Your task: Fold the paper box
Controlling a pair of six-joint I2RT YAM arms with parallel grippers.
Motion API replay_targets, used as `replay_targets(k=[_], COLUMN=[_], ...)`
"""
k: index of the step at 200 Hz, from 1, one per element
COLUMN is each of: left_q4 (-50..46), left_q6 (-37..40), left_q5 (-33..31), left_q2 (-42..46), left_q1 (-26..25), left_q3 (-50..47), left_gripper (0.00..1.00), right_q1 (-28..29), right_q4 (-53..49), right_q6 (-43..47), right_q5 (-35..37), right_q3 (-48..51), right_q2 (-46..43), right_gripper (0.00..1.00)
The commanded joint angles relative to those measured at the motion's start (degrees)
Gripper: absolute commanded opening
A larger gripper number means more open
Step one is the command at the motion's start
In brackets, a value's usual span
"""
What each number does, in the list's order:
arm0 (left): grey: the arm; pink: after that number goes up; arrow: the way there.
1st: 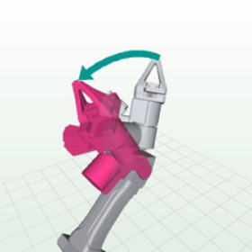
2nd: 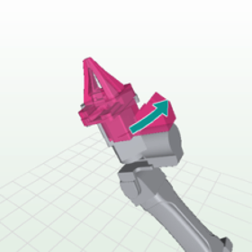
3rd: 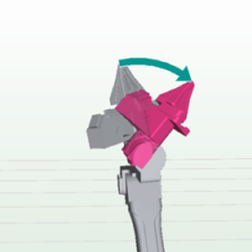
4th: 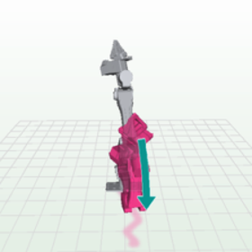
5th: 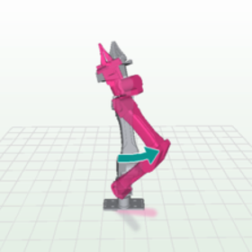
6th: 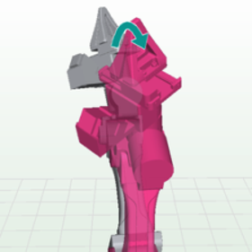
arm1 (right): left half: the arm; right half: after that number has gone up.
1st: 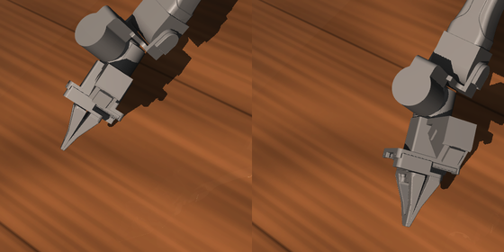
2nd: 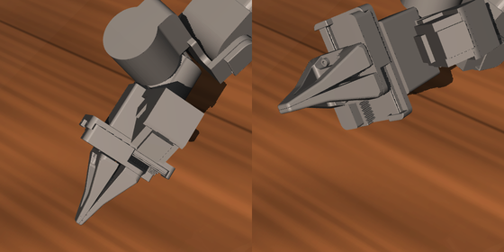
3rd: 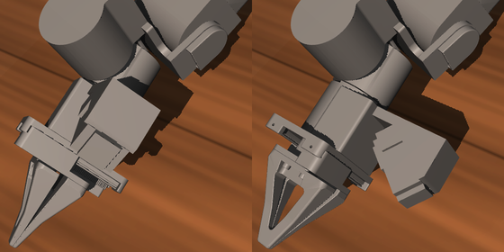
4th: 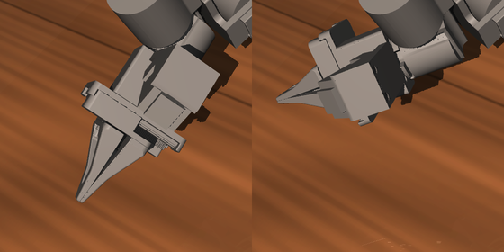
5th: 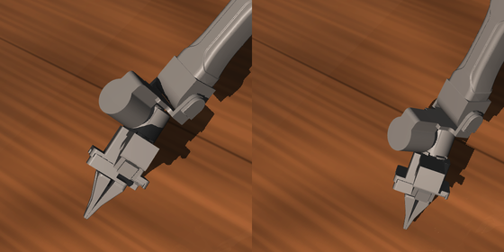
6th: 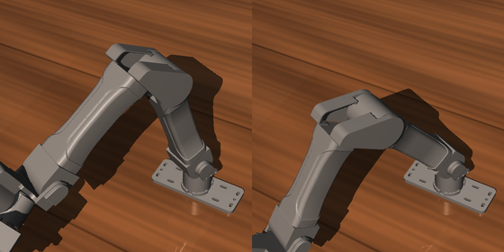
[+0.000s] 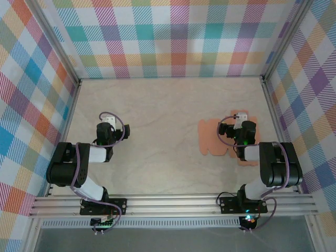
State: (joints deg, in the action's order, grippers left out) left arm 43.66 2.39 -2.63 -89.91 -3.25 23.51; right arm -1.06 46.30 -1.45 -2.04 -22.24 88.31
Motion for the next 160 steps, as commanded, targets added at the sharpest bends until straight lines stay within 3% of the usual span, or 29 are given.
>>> replay_targets(k=[1,130,160], left_q4=[1.44,1.83,-10.70], left_q6=[-0.30,-0.28,0.68], left_q5=[-0.71,-0.64,-2.86], left_q2=[0.33,0.63,8.05], left_q1=[-0.40,-0.34,-1.72], left_q3=[1.17,1.05,5.01], left_gripper=[1.00,1.00,1.00], right_q1=[0.09,0.22,0.21], right_q4=[1.81,1.55,-4.03], right_q6=[-0.27,0.01,0.33], right_q5=[-0.77,-0.77,-1.57], right_q3=[-0.96,-1.10,-2.82], right_q2=[-0.51,-0.54,-3.73], right_gripper=[1.00,1.00,1.00])
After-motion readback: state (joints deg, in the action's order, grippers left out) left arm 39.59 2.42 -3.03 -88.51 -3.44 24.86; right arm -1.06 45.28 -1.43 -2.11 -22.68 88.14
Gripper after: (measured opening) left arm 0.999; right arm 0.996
